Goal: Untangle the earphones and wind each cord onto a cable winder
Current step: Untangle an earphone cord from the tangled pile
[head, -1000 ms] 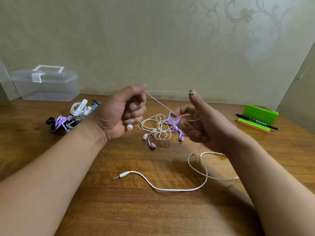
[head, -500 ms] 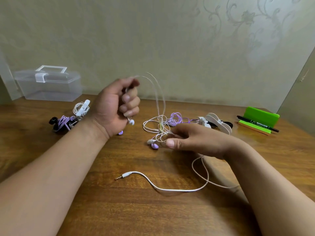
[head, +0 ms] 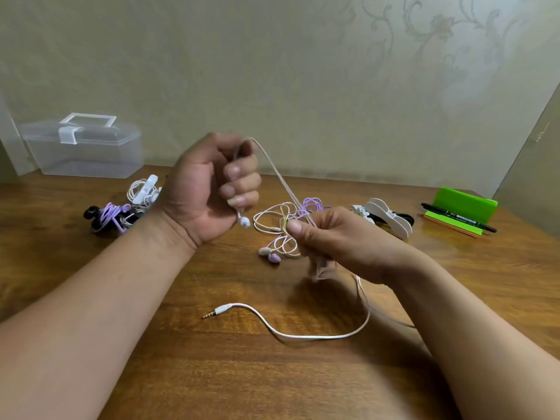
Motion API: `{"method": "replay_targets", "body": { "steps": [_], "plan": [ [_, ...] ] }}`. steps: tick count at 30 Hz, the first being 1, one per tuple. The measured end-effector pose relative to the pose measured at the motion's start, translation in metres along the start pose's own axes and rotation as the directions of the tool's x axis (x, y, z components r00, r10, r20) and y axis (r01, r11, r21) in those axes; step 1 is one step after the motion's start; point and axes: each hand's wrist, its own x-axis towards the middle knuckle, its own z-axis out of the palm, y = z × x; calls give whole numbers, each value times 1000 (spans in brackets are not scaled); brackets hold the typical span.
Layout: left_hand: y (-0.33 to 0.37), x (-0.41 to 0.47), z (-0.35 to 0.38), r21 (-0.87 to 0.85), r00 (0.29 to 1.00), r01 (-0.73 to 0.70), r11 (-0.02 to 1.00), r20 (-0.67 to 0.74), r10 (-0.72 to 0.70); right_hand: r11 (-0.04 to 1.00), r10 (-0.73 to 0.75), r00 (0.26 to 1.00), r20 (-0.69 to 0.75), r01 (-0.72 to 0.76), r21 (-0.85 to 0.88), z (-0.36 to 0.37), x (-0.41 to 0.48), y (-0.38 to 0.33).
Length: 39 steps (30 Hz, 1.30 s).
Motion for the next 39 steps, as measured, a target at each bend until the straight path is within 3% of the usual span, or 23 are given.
{"method": "replay_targets", "body": {
  "steps": [7,11,14,16,19,21,23,27,30,33,36,39],
  "plan": [
    [17,-1,-18,-258,992,-127,958,-45,120,919,168,972,-163,-214,-332,-8,-1,1],
    [17,-1,-19,-274,989,-141,951,-3,146,831,191,975,-114,-223,-509,-10,0,3],
    [12,0,-11,-71,994,-107,992,-22,106,940,81,995,-63,-97,-327,-16,-5,0],
    [3,0,-2,130,998,-37,991,-37,42,994,-8,987,-158,-9,-106,-17,-7,-3],
    [-16,-3,10,479,995,100,872,-58,-82,984,-70,940,-335,120,131,-14,-2,-6],
    [-28,-6,18,610,986,160,776,-65,-152,943,-54,962,-268,138,304,-9,1,-7],
    [-35,-8,23,627,981,183,757,-64,-184,931,-7,983,-184,74,358,-2,3,-8],
    [-29,-7,21,646,988,149,749,-61,-144,975,58,995,-86,-38,217,-10,-1,-6],
    [-24,-6,17,647,986,165,745,-98,-133,979,38,983,-180,0,206,-22,-3,-7],
    [-26,-9,14,626,967,224,747,-47,-250,954,-4,953,-301,95,286,-25,0,-5],
    [-30,-13,14,653,914,299,695,14,-406,918,10,963,-268,97,385,-22,3,-2],
    [-34,-14,18,639,897,310,705,51,-440,864,48,966,-256,88,495,-17,4,-1]
  ]
}}
